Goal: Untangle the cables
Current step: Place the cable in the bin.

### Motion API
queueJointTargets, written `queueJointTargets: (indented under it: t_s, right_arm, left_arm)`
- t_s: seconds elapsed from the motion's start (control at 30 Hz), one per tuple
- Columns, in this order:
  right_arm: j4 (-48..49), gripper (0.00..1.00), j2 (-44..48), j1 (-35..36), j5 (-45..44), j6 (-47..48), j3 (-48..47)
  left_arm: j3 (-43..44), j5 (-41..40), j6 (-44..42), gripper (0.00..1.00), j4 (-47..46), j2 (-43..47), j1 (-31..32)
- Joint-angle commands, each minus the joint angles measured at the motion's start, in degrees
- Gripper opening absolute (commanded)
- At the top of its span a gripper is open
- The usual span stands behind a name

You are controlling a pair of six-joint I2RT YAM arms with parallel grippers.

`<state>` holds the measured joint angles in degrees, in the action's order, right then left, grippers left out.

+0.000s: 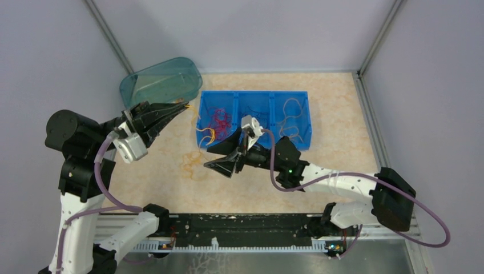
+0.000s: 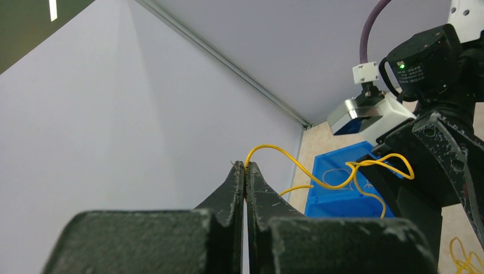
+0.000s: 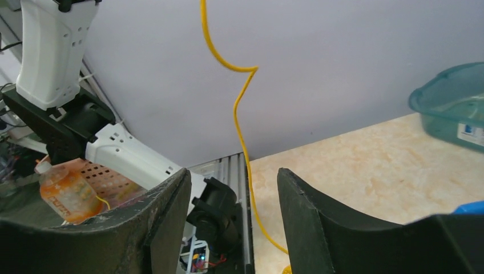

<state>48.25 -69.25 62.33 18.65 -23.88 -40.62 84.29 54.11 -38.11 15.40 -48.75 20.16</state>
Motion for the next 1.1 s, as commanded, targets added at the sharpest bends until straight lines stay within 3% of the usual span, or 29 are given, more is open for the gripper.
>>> queueJointTargets:
  t_s: [0.0, 0.13, 0.27, 0.33, 0.5, 0.53, 0.6, 0.63, 0.67, 0.73, 0.8, 0.9, 1.07]
  right_arm:
    - [6.37, 0.56, -5.19, -0.08, 7.1, -3.89, -6.45]
    - [8.24, 0.44, -8.64, -0.05, 10.0, -5.99, -9.44]
    - [5.55, 0.14, -7.88, -0.41, 6.29, -4.06, -9.89]
    - [3.98, 0.0, -6.36, -1.86, 3.71, -3.83, -8.99]
    - [7.06, 0.0, -2.35, -9.04, 1.96, -10.66, -3.97]
    - [6.78, 0.0, -1.24, -10.39, 1.49, -10.73, -3.06]
    - [5.87, 0.0, 1.02, -12.64, 0.5, -10.45, -1.52]
    - [5.81, 0.0, 1.85, -13.66, 0.35, -10.34, -0.96]
    - [5.06, 0.0, 2.67, -14.83, 0.33, -10.01, -0.8]
    - [2.18, 0.0, 4.59, -17.52, -1.72, -9.21, -0.93]
    - [-1.5, 0.0, 6.69, -20.3, -5.29, -8.49, -1.44]
    - [-12.74, 0.0, 9.11, -23.63, -12.63, -2.11, -4.37]
    - [-31.87, 0.0, 7.09, -26.43, -26.25, 13.16, -11.9]
  left_arm:
    - [-0.64, 1.26, 0.54, 0.03, -1.25, 0.68, 0.21]
    - [-1.5, 0.64, -0.25, 0.03, -1.25, 1.12, 0.23]
    - [-3.07, 0.28, -2.01, 0.05, 0.39, 1.83, 0.23]
    - [-4.24, -1.14, -2.9, 0.11, 1.75, 2.17, 0.21]
    - [-5.47, -4.56, -3.19, 0.31, 7.97, 0.9, 0.23]
    - [-5.58, -4.45, -3.46, 0.28, 9.64, 0.66, 0.23]
    - [-6.4, -3.91, -3.74, 0.09, 9.66, 0.71, 0.23]
    - [-6.86, -3.84, -2.91, 0.09, 8.98, 0.78, 0.23]
    - [-6.97, -3.69, -1.88, 0.17, 8.64, 0.7, 0.22]
    - [-6.66, -3.1, -1.45, 0.63, 9.9, 0.29, 0.23]
    - [-5.85, -2.75, -2.76, 0.82, 13.67, -0.73, 0.23]
    - [-5.08, -4.81, -7.18, 0.97, 20.91, -2.32, 0.18]
    - [-5.94, -14.63, -6.25, 1.0, 26.65, -3.97, 0.23]
